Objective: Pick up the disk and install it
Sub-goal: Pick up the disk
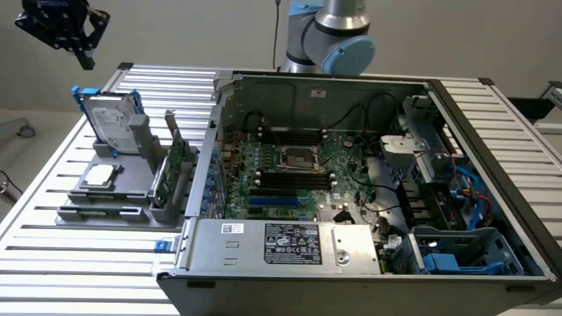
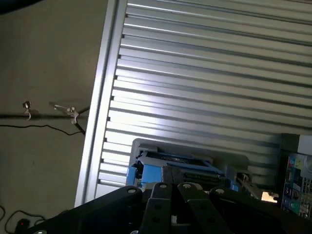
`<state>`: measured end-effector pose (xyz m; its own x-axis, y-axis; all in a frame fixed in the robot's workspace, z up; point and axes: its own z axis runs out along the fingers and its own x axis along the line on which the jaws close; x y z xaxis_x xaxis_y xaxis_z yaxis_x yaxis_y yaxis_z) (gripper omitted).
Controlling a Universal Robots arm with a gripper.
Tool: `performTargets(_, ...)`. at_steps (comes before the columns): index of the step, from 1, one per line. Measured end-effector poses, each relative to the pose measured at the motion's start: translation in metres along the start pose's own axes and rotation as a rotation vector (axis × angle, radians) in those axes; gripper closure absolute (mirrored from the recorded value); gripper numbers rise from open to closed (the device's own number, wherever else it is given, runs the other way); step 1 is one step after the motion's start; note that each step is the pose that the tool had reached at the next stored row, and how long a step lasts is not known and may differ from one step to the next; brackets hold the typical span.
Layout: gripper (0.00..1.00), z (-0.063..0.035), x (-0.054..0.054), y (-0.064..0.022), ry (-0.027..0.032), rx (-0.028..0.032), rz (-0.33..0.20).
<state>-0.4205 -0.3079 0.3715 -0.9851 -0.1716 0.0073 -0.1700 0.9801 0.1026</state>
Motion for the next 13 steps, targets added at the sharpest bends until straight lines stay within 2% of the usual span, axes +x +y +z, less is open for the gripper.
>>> performTargets(7,0.89,0.0,0.0002,0.0,0.0144,0.0088,-0.126)
performTargets(13,0.89,0.0,0.0003,0.0001,0.0155,0.0094,-0.137)
